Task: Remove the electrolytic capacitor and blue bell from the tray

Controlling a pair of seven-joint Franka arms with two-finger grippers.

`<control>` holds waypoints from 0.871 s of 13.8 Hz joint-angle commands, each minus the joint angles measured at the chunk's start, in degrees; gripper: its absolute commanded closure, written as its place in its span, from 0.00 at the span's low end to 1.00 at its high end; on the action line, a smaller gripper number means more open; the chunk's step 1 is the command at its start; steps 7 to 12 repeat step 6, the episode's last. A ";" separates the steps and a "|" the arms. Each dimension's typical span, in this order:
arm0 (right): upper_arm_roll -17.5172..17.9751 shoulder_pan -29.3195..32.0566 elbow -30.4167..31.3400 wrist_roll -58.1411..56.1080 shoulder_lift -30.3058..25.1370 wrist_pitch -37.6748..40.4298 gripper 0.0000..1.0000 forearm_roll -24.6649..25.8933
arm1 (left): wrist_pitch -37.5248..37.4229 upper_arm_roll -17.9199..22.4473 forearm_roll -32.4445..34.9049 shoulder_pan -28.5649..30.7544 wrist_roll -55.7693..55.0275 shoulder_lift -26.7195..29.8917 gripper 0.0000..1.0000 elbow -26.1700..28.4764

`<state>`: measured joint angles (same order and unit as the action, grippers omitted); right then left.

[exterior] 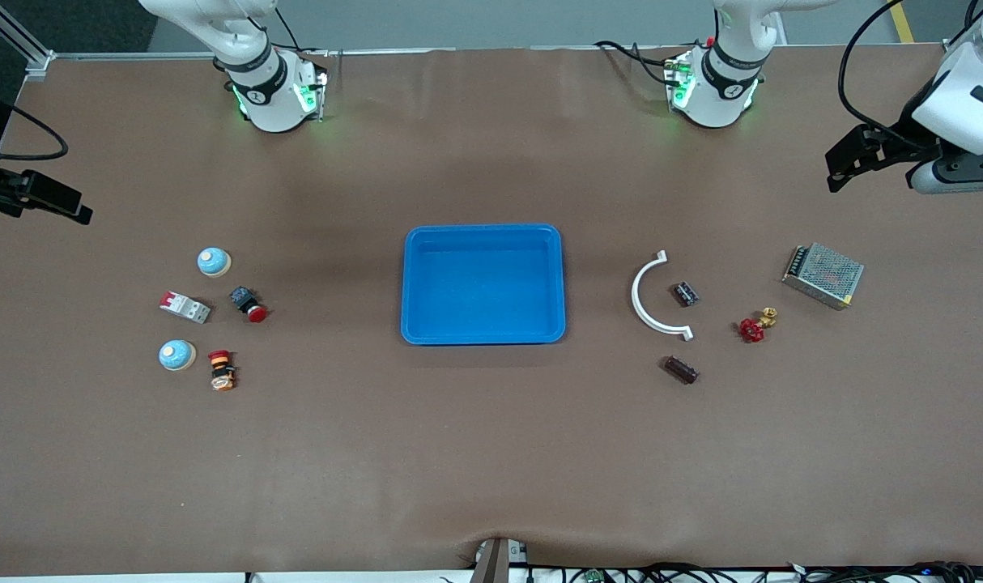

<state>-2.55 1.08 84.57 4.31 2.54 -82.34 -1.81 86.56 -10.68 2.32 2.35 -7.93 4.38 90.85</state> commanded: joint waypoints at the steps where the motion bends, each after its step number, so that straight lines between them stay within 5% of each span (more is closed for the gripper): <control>1: 1.23 1.30 1.92 0.09 -1.75 -0.89 0.00 0.93 | -0.43 0.14 -1.00 0.38 4.32 0.98 0.00 0.29; 12: 3.78 1.30 -0.18 -0.70 -1.84 -0.80 0.00 4.18 | -0.43 0.14 -0.74 0.38 4.25 0.72 0.00 -0.58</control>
